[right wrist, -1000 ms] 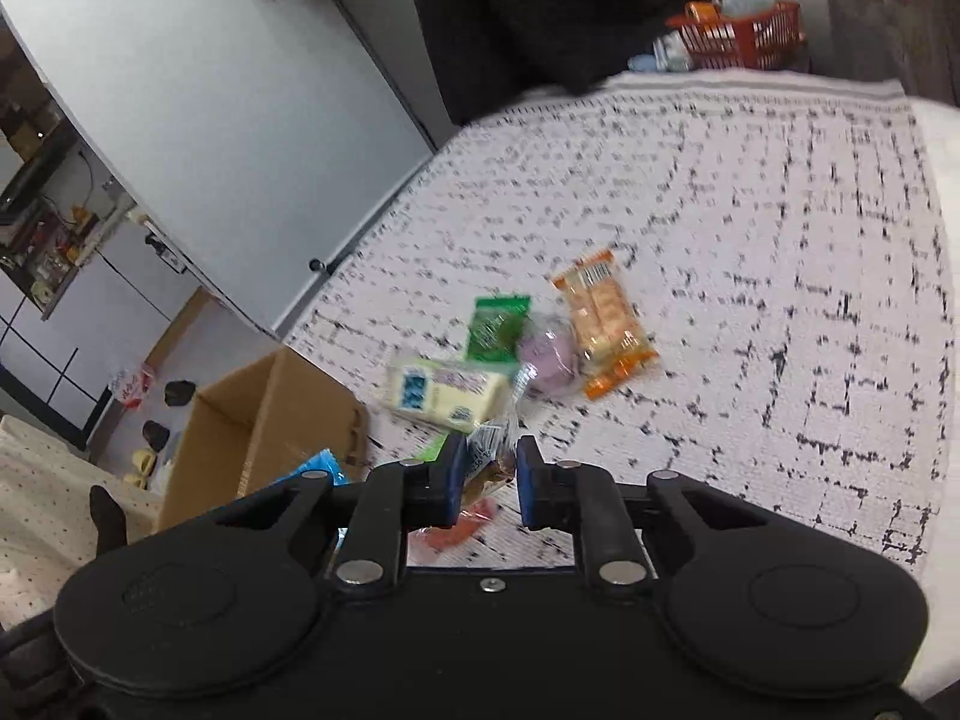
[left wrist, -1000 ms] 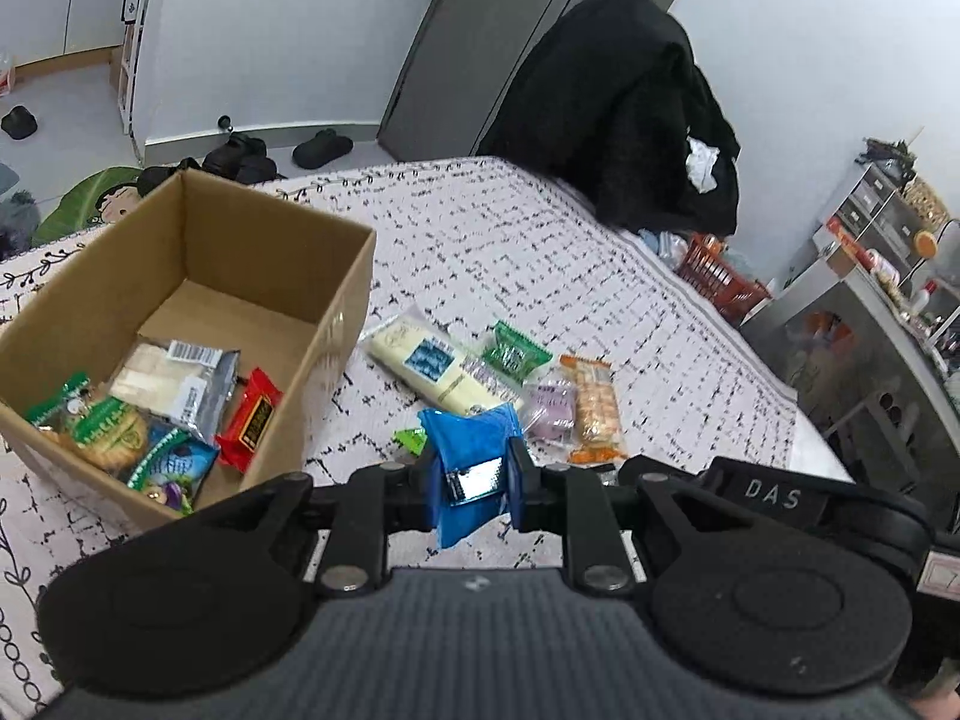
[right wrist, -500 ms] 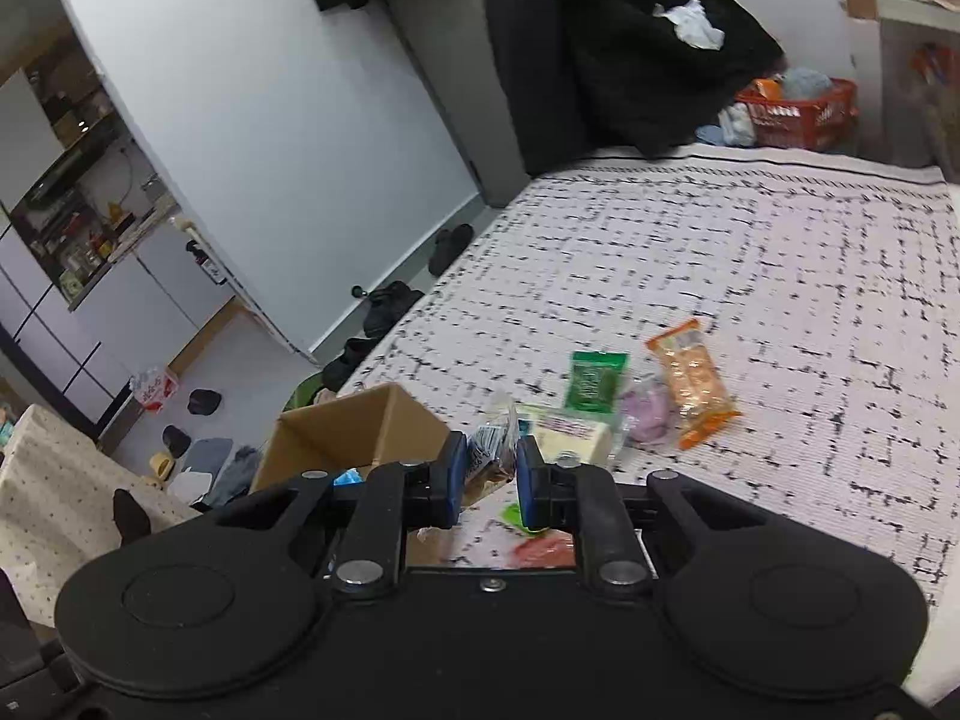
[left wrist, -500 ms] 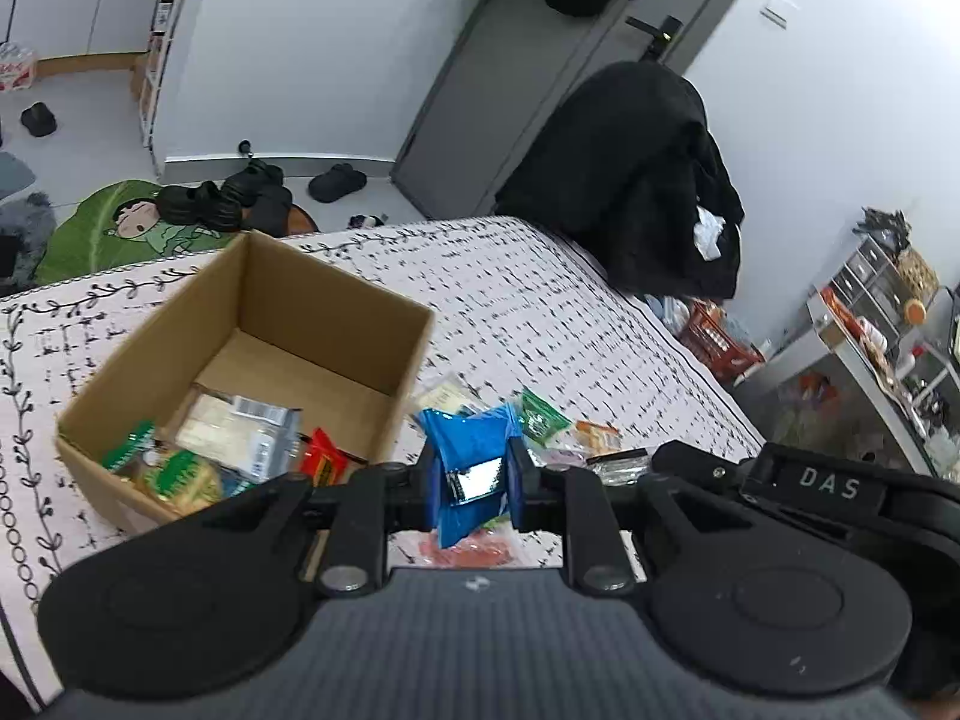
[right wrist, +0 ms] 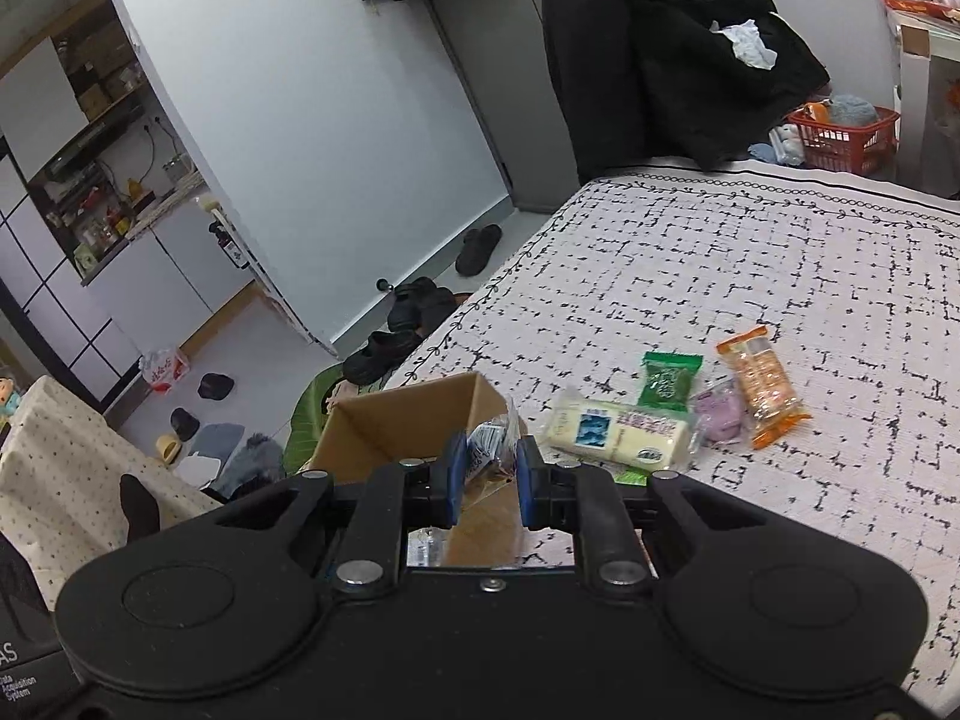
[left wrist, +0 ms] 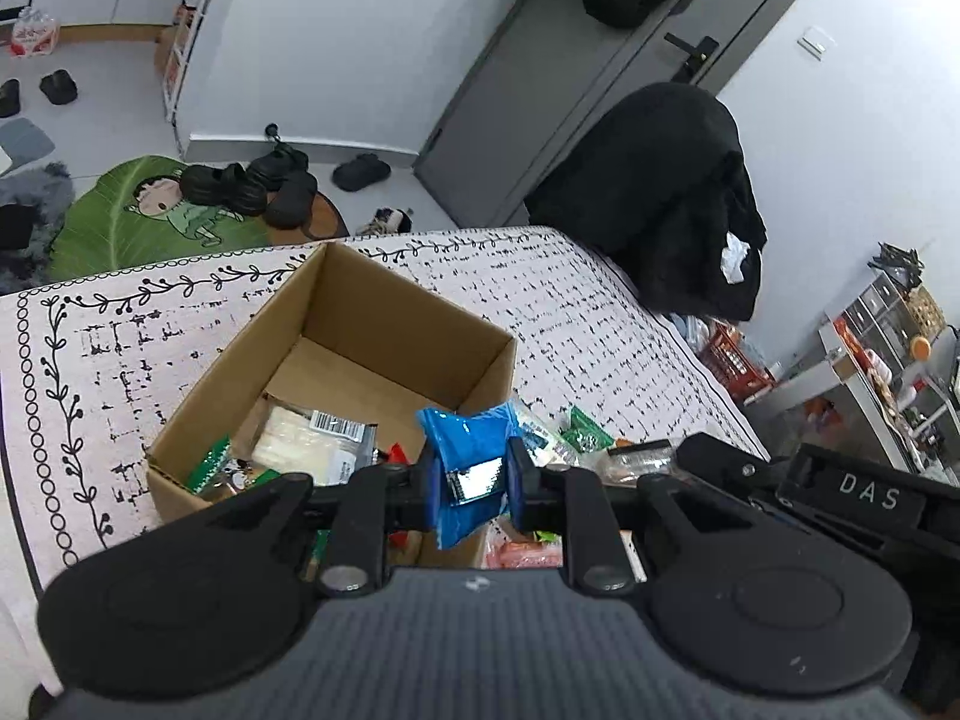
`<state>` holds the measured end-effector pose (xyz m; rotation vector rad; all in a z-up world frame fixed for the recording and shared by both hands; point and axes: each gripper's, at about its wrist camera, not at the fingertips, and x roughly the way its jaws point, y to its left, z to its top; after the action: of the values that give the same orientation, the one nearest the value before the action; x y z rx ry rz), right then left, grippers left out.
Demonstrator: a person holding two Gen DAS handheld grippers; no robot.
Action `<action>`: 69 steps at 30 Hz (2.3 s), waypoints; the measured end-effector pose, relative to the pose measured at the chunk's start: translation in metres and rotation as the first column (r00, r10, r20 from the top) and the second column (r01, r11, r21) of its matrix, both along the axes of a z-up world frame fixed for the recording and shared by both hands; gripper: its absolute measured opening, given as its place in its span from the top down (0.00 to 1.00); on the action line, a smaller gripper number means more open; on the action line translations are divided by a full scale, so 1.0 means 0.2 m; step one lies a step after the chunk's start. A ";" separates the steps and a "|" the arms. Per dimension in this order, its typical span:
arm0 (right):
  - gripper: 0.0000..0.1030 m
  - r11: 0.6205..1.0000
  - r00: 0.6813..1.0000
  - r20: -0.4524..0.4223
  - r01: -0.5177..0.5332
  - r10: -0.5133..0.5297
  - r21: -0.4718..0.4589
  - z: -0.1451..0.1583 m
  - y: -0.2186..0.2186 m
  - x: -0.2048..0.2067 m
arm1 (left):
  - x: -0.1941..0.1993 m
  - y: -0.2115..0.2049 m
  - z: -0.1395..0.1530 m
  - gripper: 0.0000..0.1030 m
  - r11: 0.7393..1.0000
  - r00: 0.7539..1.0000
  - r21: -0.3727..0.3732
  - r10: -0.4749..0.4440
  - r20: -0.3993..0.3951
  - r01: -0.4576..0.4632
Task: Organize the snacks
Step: 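Carry both packets over the box and open both tools to drop them, then move both tools back over the snack pile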
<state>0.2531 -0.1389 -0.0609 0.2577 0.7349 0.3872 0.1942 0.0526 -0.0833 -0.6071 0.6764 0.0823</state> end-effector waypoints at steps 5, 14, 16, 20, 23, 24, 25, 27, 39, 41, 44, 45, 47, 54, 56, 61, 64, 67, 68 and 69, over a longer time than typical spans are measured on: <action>0.83 1.000 1.000 0.003 -0.005 0.005 -0.006 0.00 0.07 -0.01 | 0.00 0.03 -0.02 0.81 0.999 0.999 -0.019 -0.040 -0.020 0.040; 0.83 1.000 1.000 0.001 -0.023 0.023 -0.008 -0.01 0.14 -0.01 | -0.01 0.10 -0.08 0.77 0.994 0.999 -0.109 -0.028 -0.046 0.023; 0.83 1.000 1.000 0.000 -0.026 0.026 -0.004 -0.01 0.15 0.00 | -0.02 0.11 -0.07 0.77 0.993 0.999 -0.116 -0.010 -0.039 0.005; 0.83 0.999 0.999 -0.007 -0.034 0.034 0.013 -0.01 0.17 0.02 | -0.02 0.15 -0.07 0.76 0.994 0.998 -0.098 0.037 -0.056 -0.043; 0.83 0.999 0.999 -0.009 -0.045 0.045 0.018 0.00 0.20 0.03 | -0.01 0.17 -0.08 0.76 0.994 0.995 -0.087 0.060 -0.080 -0.067; 0.83 0.999 0.999 -0.009 -0.048 0.048 0.020 0.00 0.21 0.03 | -0.01 0.17 -0.09 0.76 0.994 0.994 -0.089 0.062 -0.085 -0.070; 0.83 0.998 0.999 -0.008 -0.051 0.051 0.023 0.00 0.22 0.04 | -0.01 0.18 -0.09 0.73 0.993 0.994 -0.091 0.066 -0.089 -0.074; 0.83 0.998 0.998 -0.007 -0.056 0.057 0.029 0.01 0.24 0.05 | -0.01 0.19 -0.09 0.70 0.992 0.993 -0.088 0.078 -0.094 -0.086; 0.69 1.000 0.999 -0.035 -0.009 0.010 0.020 -0.01 0.10 0.06 | 0.01 0.15 -0.10 0.14 0.996 0.992 -0.070 0.056 -0.109 -0.064; 0.61 1.000 0.999 -0.043 0.009 -0.008 0.010 -0.02 0.03 0.05 | 0.02 0.14 -0.11 0.13 0.996 0.992 -0.066 0.046 -0.114 -0.054; 0.55 0.999 0.998 -0.049 0.042 -0.042 -0.004 -0.04 -0.06 0.05 | 0.02 0.10 -0.10 0.13 0.998 0.994 -0.049 0.042 -0.104 -0.047; 0.55 0.999 0.997 -0.052 0.051 -0.051 -0.006 -0.05 -0.10 0.04 | 0.02 0.09 -0.09 0.13 0.998 0.994 -0.042 0.041 -0.101 -0.045; 0.54 0.998 0.996 -0.060 0.067 -0.067 -0.002 -0.07 -0.16 0.04 | 0.02 0.07 -0.07 0.13 0.999 0.995 -0.027 0.036 -0.092 -0.039; 0.41 0.995 0.992 -0.078 0.096 -0.095 0.011 -0.11 -0.32 0.05 | 0.04 -0.06 -0.01 0.13 0.999 0.998 0.033 0.002 -0.064 0.000; 0.35 0.994 0.992 -0.076 0.105 -0.103 0.019 -0.11 -0.36 0.05 | 0.04 -0.10 0.00 0.13 0.999 0.998 0.049 -0.007 -0.061 0.010; 0.09 0.992 0.991 -0.053 0.123 -0.121 0.033 -0.12 -0.49 0.07 | 0.06 -0.22 0.05 0.13 0.994 0.997 0.088 -0.059 -0.044 0.063; 0.01 0.991 0.991 -0.050 0.126 -0.124 0.042 -0.13 -0.56 0.10 | 0.05 -0.29 0.08 0.06 0.992 0.997 0.099 -0.078 -0.018 0.080; 0.00 0.989 0.990 -0.038 0.140 -0.139 0.036 -0.14 -0.63 0.11 | 0.06 -0.38 0.10 0.04 0.986 0.995 0.132 -0.098 -0.015 0.099; 0.00 0.988 0.989 -0.033 0.149 -0.148 0.034 -0.15 -0.65 0.12 | 0.07 -0.41 0.10 0.04 0.984 0.994 0.138 -0.110 -0.018 0.111; 0.00 0.987 0.987 -0.032 0.157 -0.156 0.034 -0.16 -0.68 0.13 | 0.08 -0.44 0.09 0.04 0.982 0.992 0.145 -0.121 -0.022 0.123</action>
<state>0.2781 -0.2742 -0.0921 0.3535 0.7314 0.2480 0.2102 -0.0347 -0.0646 -0.4232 0.7124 0.0217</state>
